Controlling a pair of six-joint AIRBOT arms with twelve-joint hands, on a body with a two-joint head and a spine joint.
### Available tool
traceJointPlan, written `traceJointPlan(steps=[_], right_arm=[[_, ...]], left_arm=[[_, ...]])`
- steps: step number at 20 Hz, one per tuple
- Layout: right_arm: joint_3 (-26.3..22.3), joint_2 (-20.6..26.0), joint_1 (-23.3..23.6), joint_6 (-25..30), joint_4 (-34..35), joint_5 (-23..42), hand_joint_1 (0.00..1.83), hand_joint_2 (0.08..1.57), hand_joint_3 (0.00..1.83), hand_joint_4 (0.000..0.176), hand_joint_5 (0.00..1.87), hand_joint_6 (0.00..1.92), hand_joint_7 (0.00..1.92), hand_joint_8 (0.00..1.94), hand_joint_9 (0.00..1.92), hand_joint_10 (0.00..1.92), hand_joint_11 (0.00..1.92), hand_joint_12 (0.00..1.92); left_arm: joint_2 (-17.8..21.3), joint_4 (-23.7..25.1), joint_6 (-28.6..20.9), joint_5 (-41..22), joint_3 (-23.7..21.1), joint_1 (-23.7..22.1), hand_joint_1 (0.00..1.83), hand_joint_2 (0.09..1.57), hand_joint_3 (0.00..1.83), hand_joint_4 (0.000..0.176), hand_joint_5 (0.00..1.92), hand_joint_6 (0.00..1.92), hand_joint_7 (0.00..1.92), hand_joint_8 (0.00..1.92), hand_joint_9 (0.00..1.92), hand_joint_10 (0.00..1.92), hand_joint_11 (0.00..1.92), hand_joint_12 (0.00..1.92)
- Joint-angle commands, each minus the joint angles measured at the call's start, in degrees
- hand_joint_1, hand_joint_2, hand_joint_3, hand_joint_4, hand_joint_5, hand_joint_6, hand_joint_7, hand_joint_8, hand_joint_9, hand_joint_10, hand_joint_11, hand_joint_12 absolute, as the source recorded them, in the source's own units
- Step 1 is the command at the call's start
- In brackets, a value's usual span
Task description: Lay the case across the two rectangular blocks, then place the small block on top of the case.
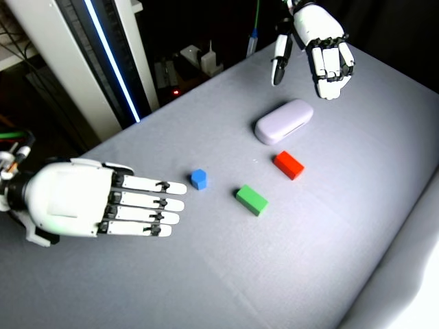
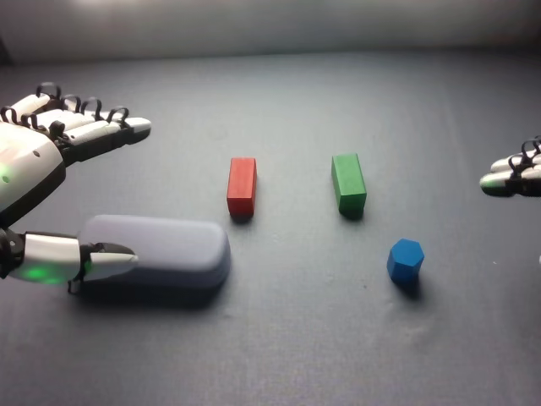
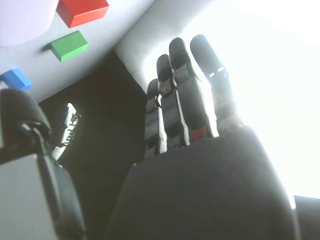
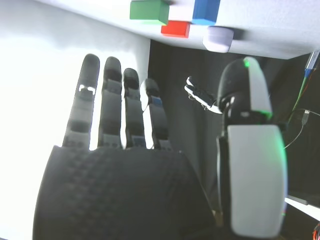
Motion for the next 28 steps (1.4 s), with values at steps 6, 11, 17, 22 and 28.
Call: traceJointPlan(steps=[6,11,17,22,28], right_arm=[[0.0,0.1,0.7,0.5,1.7,6.4,0.56,1.29,0.00,0.000,0.40,0.00,0.32,0.00,0.34,0.00,0.07,0.84],[0.0,0.0,0.7,0.7,1.6,6.4,0.63,1.28,0.00,0.000,0.42,0.01,0.32,0.00,0.32,0.00,0.03,0.84],[0.0,0.1,1.1,1.0,0.9,6.4,0.59,1.29,0.00,0.000,0.41,0.00,0.30,0.00,0.28,0.00,0.00,0.86],[0.0,0.1,1.1,1.2,0.7,6.4,0.63,1.29,0.00,0.000,0.43,0.00,0.32,0.00,0.33,0.01,0.03,0.90],[0.0,0.1,1.2,1.2,0.5,6.4,0.61,1.29,0.00,0.000,0.42,0.00,0.32,0.00,0.33,0.00,0.03,0.88]], left_arm=[[0.1,0.0,-0.2,-6.4,0.3,-0.7,0.72,0.87,0.00,0.094,0.28,0.00,0.26,0.00,0.30,0.01,0.00,0.70],[-0.7,2.0,0.0,0.0,1.8,-3.2,0.79,0.78,0.00,0.075,0.28,0.00,0.31,0.00,0.36,0.00,0.00,0.77],[-4.4,4.1,5.6,14.1,5.6,-9.1,0.82,0.76,0.00,0.082,0.27,0.00,0.29,0.00,0.36,0.00,0.00,0.95],[-6.8,4.4,9.4,20.6,7.8,-12.2,0.79,0.82,0.01,0.114,0.22,0.00,0.21,0.01,0.27,0.00,0.00,0.57],[-8.6,4.6,14.0,26.4,8.7,-14.0,0.82,0.82,0.00,0.091,0.25,0.00,0.25,0.00,0.29,0.01,0.00,0.62]])
